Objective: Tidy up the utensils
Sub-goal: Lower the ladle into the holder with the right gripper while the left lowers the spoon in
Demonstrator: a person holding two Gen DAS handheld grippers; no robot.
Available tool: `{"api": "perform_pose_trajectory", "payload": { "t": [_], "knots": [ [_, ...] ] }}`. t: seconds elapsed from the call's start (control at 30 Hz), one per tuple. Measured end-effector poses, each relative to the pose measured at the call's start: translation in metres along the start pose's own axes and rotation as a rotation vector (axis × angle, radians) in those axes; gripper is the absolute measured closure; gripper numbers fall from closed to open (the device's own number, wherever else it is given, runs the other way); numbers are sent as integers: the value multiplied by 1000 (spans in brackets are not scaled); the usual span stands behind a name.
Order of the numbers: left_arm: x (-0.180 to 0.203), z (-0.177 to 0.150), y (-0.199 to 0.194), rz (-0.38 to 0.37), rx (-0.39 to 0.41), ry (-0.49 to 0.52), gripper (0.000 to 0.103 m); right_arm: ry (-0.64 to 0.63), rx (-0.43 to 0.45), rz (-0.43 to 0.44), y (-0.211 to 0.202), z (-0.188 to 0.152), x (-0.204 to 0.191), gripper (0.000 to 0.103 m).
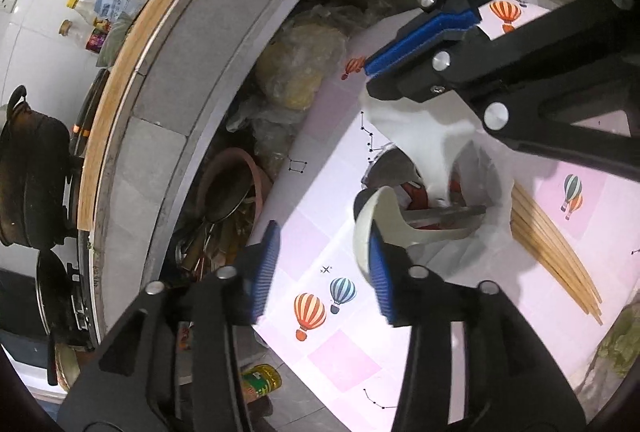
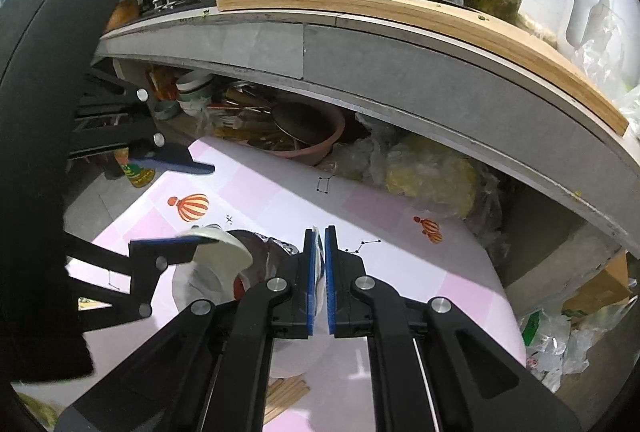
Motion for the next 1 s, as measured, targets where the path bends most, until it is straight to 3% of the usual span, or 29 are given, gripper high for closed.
{"api": "perform_pose_trajectory", "payload": {
  "t": [0.07, 0.13, 0.37, 0.63, 0.9, 0.93, 0.97, 1.0],
  "knots": [
    [-4, -1, -3, -16, 9, -14, 56, 12, 16, 9, -4, 1, 1, 83],
    [-8, -2, -7, -18, 21, -30, 54, 20, 32, 6, -9, 2, 2, 78],
    [-18, -8, -16, -70, 62, -80, 46, 50, 63, 16, -22, 3, 4, 75],
    [-27, -13, -28, -69, 88, -127, 45, 66, 77, 31, -33, 1, 4, 75],
    [-25, -21, -22, -87, 80, -141, 45, 55, -25, 46, -2, -2, -2, 75],
    [-25, -21, -20, -85, 78, -141, 45, 47, -32, 37, 1, -2, -4, 81],
    [-25, -22, -19, -87, 74, -143, 45, 35, -40, 28, 4, -3, -7, 94],
    [-25, -23, -17, -92, 72, -146, 45, 18, -41, 12, 6, -3, -11, 97]
  ]
}}
Point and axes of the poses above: each gripper's, at about its wrist camera, not at the fingertips, and y roughly the way its jaws point, x to its right, z to its top, the point moved 3 cm from there along y, roughly the way its jaws point, and after that the axes turned 15 degrees about -x, right-handed, at the moved point
